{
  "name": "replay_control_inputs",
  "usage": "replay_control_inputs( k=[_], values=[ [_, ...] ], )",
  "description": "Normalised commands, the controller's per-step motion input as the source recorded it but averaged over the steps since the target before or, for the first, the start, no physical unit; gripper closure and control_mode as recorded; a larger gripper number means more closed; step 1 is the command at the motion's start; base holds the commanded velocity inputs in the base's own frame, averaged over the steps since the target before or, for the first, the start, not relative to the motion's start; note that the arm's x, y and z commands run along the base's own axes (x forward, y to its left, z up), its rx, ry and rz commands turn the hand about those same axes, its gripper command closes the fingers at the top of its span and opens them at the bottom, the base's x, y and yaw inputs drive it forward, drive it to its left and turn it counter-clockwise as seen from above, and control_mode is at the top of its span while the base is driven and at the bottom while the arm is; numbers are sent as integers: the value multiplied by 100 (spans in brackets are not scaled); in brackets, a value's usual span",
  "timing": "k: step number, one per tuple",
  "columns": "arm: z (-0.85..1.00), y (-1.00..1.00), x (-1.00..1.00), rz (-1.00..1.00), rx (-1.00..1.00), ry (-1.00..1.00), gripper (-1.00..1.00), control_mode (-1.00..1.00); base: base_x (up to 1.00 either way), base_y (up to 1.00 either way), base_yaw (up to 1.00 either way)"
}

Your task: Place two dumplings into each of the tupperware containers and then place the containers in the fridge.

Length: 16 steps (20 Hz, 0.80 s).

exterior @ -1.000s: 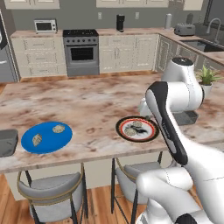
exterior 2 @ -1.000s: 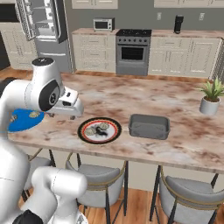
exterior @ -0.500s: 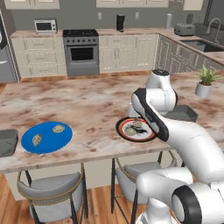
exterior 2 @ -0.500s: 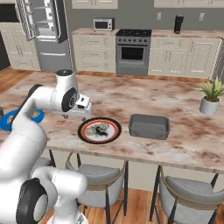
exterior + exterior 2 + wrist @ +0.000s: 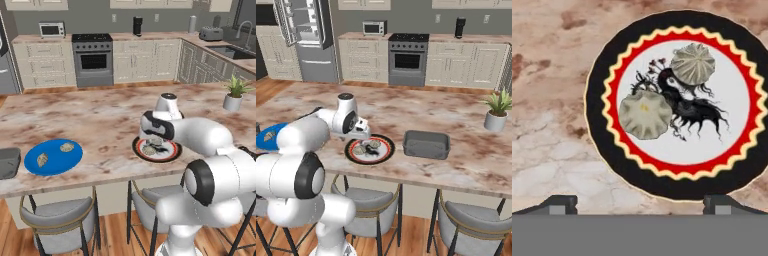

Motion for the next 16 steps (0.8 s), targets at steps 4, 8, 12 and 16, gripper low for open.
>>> replay_control_inputs(
  k=[4, 8, 12, 16],
  values=[
    [-51, 0, 60, 0, 0, 15, -100, -100, 0, 0, 0],
    [-41, 0, 41, 0, 0, 15, -100, -100, 0, 0, 0],
    [-36, 0, 27, 0, 0, 14, -100, -100, 0, 0, 0],
    [-55, 0, 29, 0, 0, 3, -100, -100, 0, 0, 0]
  ],
)
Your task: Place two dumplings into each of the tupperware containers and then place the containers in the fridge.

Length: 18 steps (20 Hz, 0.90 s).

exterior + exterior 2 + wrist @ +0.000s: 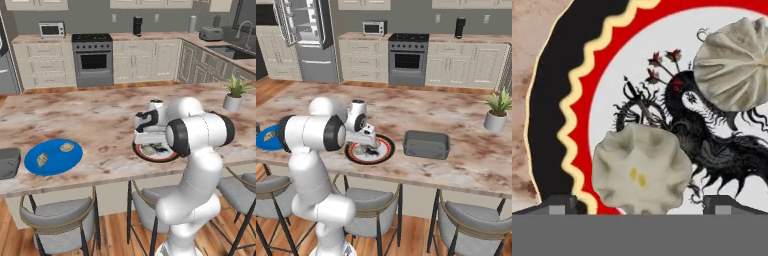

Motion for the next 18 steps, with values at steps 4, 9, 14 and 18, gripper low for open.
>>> replay_control_inputs(
  k=[4, 9, 14, 18],
  values=[
    [-47, 0, 26, 0, 0, 3, -100, -100, 0, 0, 0],
    [-19, 0, 1, 0, 0, 12, -100, -100, 0, 0, 0],
    [-15, 0, 0, 0, 0, 9, 100, -100, 0, 0, 0],
    [0, 0, 0, 0, 0, 0, 100, -100, 0, 0, 0]
  ],
)
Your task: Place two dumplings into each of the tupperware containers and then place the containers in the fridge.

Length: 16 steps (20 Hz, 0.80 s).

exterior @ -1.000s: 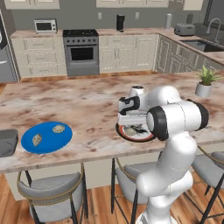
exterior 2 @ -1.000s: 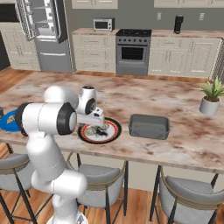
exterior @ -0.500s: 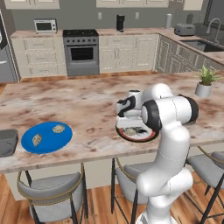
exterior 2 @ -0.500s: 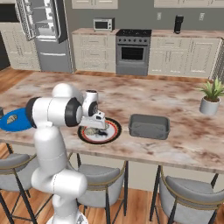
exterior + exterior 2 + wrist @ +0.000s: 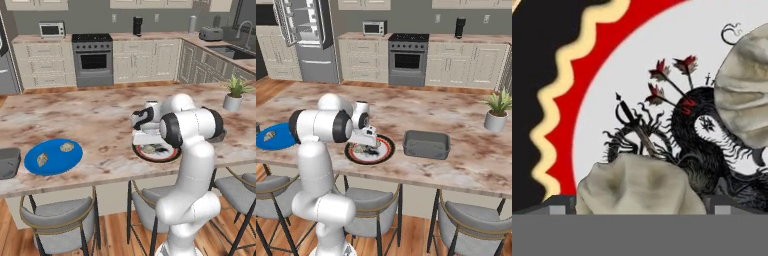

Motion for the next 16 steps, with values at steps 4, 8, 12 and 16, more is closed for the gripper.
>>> replay_control_inputs(
  k=[4, 8, 12, 16],
  values=[
    [16, -9, -8, 0, 0, 0, 100, -100, 0, 0, 0],
    [53, -25, -4, 0, 0, 0, 100, -100, 0, 0, 0],
    [51, -54, -20, 0, 0, 0, 100, -100, 0, 0, 0],
    [37, -75, -28, 0, 0, -4, 100, -100, 0, 0, 0]
  ],
)
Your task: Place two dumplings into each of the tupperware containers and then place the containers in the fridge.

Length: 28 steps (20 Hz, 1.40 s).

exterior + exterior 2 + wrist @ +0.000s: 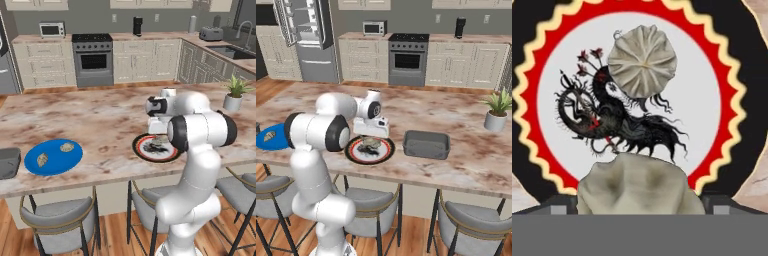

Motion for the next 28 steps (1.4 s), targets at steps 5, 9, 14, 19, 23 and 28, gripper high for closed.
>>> replay_control_inputs(
  k=[5, 9, 14, 19, 23, 28],
  values=[
    [18, -67, -8, 1, 0, -1, 100, -100, 0, 0, 0],
    [30, -69, 0, 0, 1, 0, 100, -100, 0, 0, 0],
    [53, -50, 1, 0, 5, 0, 100, -100, 0, 0, 0],
    [22, -59, 5, 0, 3, -2, 100, -100, 0, 0, 0],
    [-12, -74, 38, 0, 4, -1, 100, -100, 0, 0, 0],
    [-20, -56, 54, 1, 6, 0, 100, -100, 0, 0, 0]
  ],
)
